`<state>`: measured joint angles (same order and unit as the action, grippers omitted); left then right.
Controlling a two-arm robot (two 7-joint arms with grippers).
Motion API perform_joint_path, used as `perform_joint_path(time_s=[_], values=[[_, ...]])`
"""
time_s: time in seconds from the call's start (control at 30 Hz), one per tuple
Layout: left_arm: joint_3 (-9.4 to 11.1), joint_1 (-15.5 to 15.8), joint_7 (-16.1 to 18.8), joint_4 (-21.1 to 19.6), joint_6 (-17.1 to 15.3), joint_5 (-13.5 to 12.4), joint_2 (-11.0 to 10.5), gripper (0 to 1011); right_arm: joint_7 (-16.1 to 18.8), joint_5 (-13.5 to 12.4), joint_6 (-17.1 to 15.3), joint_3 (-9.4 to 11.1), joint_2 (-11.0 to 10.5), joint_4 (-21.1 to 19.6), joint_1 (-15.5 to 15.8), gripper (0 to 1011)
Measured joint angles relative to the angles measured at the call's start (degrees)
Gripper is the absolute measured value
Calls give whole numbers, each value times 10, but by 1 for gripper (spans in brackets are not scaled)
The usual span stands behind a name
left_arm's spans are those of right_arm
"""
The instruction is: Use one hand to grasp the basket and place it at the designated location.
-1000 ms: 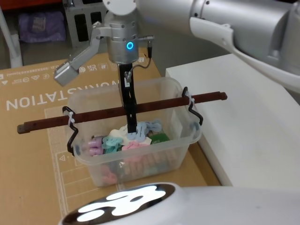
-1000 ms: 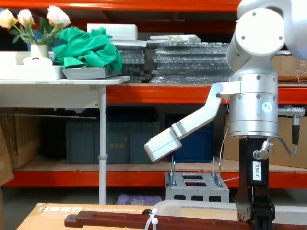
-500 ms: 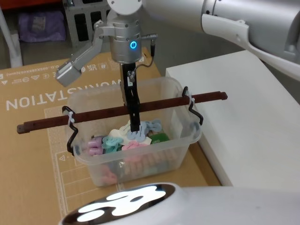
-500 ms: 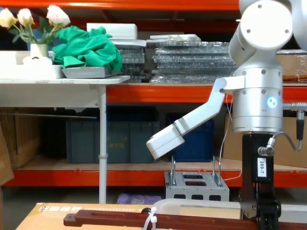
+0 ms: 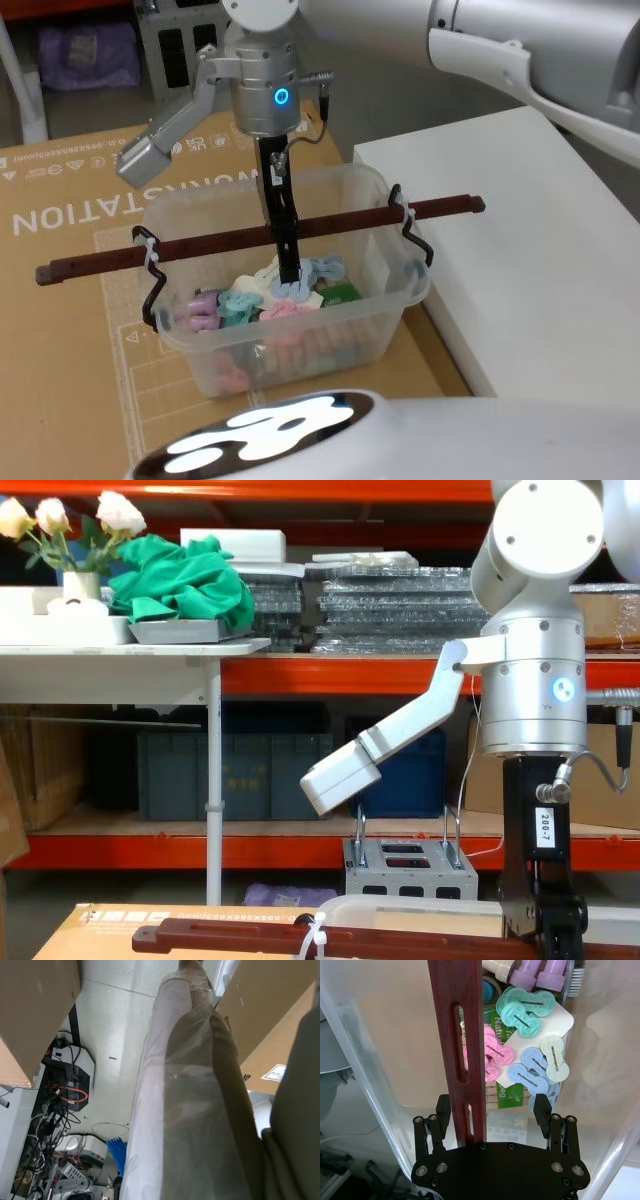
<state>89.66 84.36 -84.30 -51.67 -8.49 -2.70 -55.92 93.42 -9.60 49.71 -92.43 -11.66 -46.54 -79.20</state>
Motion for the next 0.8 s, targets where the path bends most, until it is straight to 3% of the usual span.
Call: perform_joint_path(time_s=[0.37, 0.6, 0.8], values=[[0, 0, 0, 0, 0, 0, 0, 0, -4, 2, 0, 1, -2, -3, 0, 996], [0, 0, 0, 0, 0, 0, 0, 0, -6, 4, 1, 1, -3, -4, 0, 843], [0, 0, 0, 0, 0, 0, 0, 0, -7, 5, 1, 2, -3, -5, 0, 655]])
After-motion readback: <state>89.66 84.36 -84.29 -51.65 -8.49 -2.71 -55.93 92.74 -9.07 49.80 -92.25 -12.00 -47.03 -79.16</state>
